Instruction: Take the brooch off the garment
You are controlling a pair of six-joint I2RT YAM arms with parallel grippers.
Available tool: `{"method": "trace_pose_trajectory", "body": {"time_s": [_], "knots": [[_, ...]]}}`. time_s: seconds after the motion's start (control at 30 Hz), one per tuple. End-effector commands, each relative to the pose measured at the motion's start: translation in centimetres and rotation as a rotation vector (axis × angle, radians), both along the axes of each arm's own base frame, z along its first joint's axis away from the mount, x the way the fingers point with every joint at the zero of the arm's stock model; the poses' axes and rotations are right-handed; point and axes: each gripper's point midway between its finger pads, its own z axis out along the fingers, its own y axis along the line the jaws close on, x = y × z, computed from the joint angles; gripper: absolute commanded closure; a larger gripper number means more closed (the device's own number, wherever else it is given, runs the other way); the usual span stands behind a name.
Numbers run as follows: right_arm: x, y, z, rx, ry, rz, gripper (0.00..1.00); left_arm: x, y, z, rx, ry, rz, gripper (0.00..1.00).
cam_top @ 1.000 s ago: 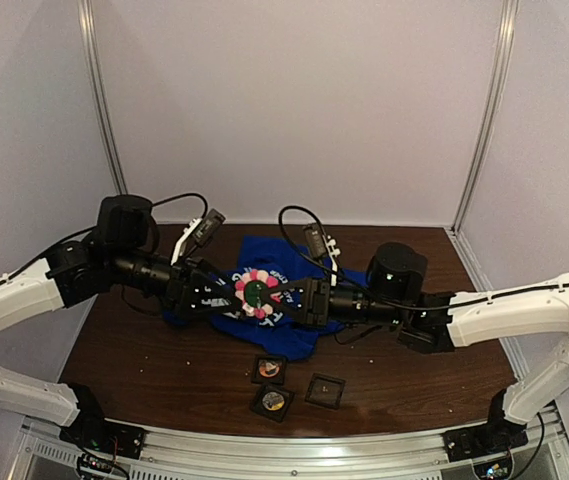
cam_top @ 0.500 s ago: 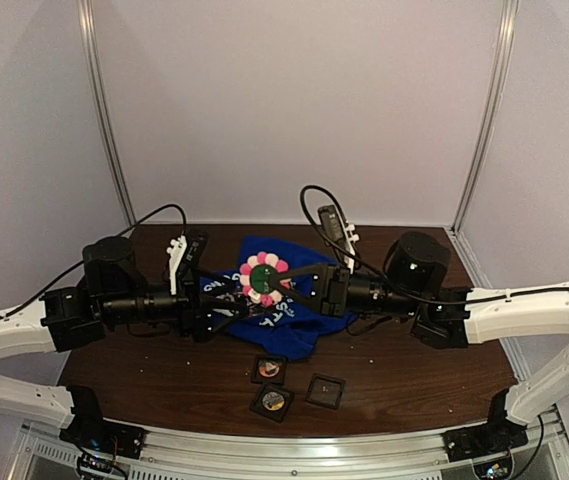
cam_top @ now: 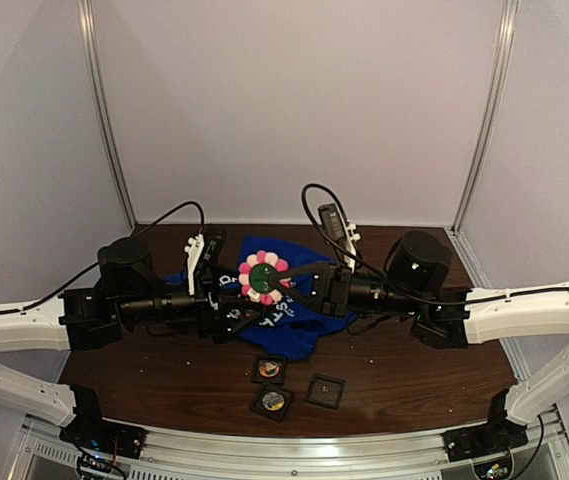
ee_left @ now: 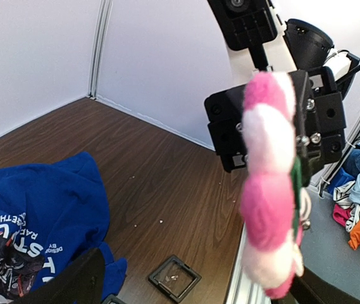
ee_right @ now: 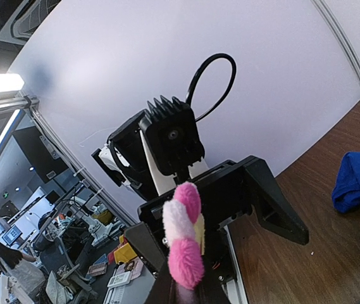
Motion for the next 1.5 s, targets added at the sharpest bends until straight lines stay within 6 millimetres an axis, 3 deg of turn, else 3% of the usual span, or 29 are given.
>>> {"method": "trace_pose_trajectory", "body": {"time_s": [0.0,0.3,0.6,0.9,1.47], "knots": [[0.1,0.4,-0.2,-0.004,0.009,0.005,1.0,-1.2,-0.5,3.9,-0.119,-0.036,-0.065,0.1],[0.3,0.8,-0.8,-0.015,0.018,0.008,1.0,-2.1,-0.2,5.1,-0.169,0.018,-0.104,0.1],[0.1,0.6,-0.8,-0.012,0.021,0.011,1.0,-1.9,-0.5,5.2,-0.181,0.071,-0.096,0.35],[0.1,0.4,-0.8,-0.009,0.026,0.01,1.0,-1.9,-0.5,5.2,-0.187,0.085,-0.098,0.51],[0.0,0.1,-0.8,-0.002,0.023,0.005,1.0,-1.7,-0.1,5.1,-0.211,0.105,-0.076,0.66]]}}
